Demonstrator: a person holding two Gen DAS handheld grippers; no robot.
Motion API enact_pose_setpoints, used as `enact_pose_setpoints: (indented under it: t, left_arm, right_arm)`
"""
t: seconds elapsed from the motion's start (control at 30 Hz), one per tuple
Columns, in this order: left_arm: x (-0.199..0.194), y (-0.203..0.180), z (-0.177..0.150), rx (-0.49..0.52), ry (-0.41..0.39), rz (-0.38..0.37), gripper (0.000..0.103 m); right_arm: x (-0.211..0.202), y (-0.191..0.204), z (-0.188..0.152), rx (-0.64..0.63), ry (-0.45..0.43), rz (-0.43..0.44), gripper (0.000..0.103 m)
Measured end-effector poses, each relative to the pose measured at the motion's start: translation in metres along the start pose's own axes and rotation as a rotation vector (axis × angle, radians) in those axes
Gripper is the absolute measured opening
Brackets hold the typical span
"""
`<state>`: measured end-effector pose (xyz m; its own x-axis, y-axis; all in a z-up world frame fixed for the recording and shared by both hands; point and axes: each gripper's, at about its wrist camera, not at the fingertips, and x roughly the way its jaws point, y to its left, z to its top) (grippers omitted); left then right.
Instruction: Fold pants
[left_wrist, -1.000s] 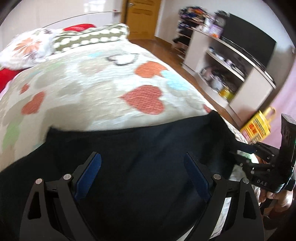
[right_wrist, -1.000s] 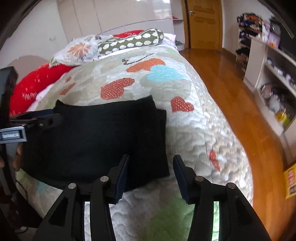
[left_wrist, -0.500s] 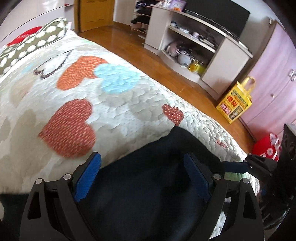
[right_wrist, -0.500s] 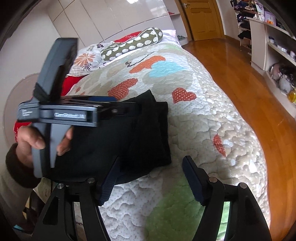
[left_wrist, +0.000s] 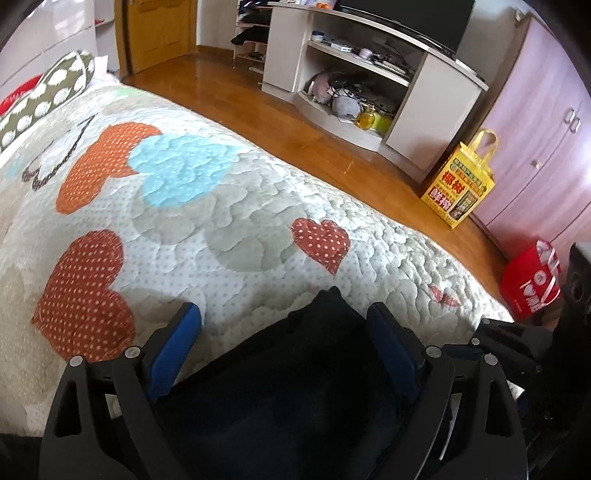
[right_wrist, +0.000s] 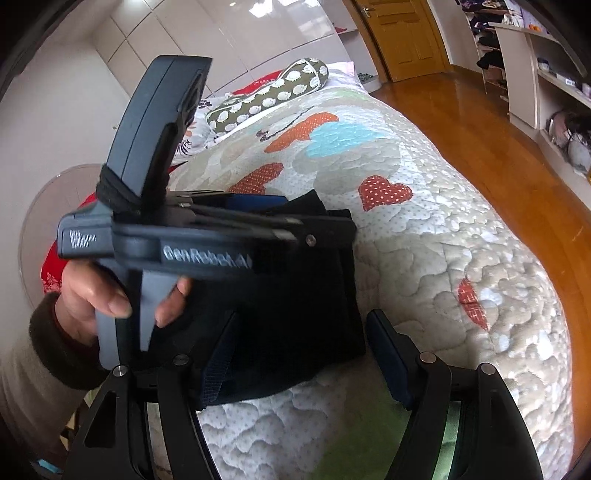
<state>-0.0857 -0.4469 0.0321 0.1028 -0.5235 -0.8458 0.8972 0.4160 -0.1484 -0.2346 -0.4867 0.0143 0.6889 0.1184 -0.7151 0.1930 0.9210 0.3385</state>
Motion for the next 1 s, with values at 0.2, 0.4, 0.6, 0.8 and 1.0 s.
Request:
enact_pose_setpoints:
  t: [0.2, 0.4, 0.6, 0.8, 1.0]
  left_arm:
    - [0.003, -0.010, -0.004, 0.070, -0.019, 0.040, 0.084]
    - [0.002, -0.011, -0.004, 0.065, -0.030, 0.045, 0.078]
    - [-0.005, -0.009, -0.003, 0.030, -0.047, 0.013, 0.057]
    - [-0.045, 0.017, -0.004, -0.114, -0.099, -0.125, 0.044]
    - [-0.132, 0.064, -0.024, -0.215, -0.226, -0.055, 0.047]
  right_arm:
    - [0.002, -0.001, 0.000, -0.002, -0.012, -0.011, 0.049]
    - [0.003, 0.004, 0.000, -0.016, -0.016, 0.001, 0.034]
    - [-0.003, 0.019, 0.005, -0.037, -0.044, 0.012, 0.022]
    - [-0.028, 0.062, 0.023, -0.121, -0.111, 0.059, 0.021]
    - [-0.028, 0.135, 0.034, -0.271, -0.123, 0.144, 0.021]
